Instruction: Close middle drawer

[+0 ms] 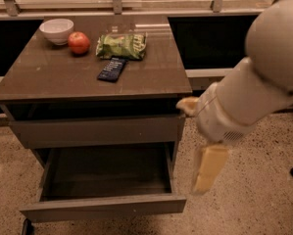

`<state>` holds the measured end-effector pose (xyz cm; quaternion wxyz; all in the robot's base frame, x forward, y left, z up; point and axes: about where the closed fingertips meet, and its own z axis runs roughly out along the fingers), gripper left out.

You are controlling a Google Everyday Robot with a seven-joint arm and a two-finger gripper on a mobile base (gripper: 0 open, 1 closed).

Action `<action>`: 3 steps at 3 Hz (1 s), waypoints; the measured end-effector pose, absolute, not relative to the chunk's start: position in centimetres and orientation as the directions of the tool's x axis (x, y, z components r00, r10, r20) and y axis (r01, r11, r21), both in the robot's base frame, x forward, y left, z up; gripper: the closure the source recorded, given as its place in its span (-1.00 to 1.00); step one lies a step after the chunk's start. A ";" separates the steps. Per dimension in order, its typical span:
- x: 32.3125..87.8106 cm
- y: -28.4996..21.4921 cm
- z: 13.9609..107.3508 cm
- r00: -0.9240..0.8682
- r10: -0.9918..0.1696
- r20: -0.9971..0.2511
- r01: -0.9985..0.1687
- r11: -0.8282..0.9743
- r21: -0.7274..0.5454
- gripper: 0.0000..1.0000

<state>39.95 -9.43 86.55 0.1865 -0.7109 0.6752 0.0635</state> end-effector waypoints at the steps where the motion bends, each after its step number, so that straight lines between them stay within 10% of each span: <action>1: 37.8 -8.5 83.2 0.133 -0.931 -0.339 -0.986 -0.091 -0.138 -1.00; 3: 39.0 -1.9 79.1 0.213 -0.876 -0.432 -0.977 -0.192 -0.092 -1.00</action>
Offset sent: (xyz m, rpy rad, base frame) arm 0.0032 0.0612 -0.0549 0.1507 0.1172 0.2375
